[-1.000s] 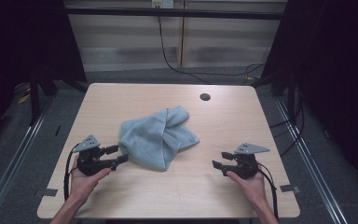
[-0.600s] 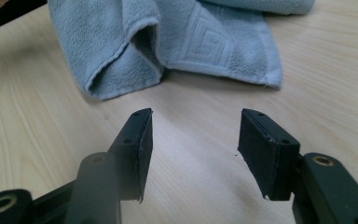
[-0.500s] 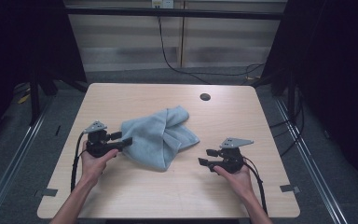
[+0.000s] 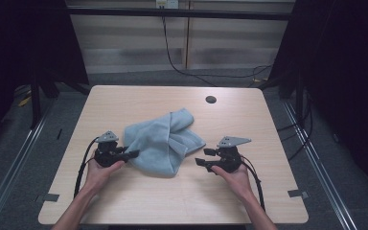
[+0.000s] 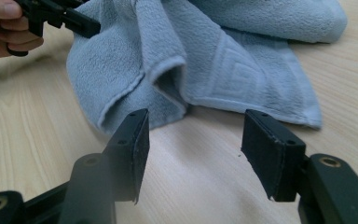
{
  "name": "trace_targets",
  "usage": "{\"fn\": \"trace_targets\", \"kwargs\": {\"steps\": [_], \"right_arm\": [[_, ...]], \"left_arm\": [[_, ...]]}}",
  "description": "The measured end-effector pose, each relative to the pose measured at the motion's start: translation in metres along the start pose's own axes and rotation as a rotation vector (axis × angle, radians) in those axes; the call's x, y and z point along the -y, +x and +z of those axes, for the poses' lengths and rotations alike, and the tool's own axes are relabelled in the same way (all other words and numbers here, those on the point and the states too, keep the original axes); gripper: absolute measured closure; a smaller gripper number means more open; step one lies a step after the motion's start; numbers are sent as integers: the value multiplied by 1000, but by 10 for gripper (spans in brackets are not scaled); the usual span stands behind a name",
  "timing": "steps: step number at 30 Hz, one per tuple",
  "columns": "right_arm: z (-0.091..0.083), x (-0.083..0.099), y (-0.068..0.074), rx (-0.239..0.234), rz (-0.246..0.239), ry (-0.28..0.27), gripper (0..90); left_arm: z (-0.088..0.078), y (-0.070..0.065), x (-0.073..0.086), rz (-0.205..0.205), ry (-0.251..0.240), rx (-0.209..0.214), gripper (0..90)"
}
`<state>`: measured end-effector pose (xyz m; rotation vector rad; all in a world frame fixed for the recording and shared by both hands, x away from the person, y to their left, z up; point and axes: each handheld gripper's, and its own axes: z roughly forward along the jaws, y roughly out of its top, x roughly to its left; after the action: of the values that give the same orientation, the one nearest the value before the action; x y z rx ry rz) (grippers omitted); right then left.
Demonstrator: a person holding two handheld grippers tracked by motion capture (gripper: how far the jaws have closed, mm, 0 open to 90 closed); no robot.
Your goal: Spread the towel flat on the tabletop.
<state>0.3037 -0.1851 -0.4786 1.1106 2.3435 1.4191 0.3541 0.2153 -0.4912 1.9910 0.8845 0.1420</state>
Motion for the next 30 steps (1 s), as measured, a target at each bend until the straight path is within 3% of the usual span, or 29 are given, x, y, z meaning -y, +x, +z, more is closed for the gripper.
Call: {"fn": "trace_targets", "kwargs": {"steps": [5,9,14,18,22,25,30], "right_arm": [[-4,-1,-1,6,7,-12,422],[-10,-3,-3,9,18,-29,419],[-6,-10,-3,-5,25,-22,354],[9,-23,1,-53,31,-39,319],[33,-28,9,-108,21,-21,293],[53,-24,13,-101,-8,36,267],[68,-12,9,-108,7,73,256]], "left_arm": [[2,-12,3,28,17,35,655],[-2,-19,9,19,30,67,655],[-13,-27,18,47,48,90,655],[-19,-31,23,72,50,104,650],[-19,-31,23,73,46,102,641],[-19,-31,23,77,44,98,631],[-18,-29,24,54,36,100,588]]}}
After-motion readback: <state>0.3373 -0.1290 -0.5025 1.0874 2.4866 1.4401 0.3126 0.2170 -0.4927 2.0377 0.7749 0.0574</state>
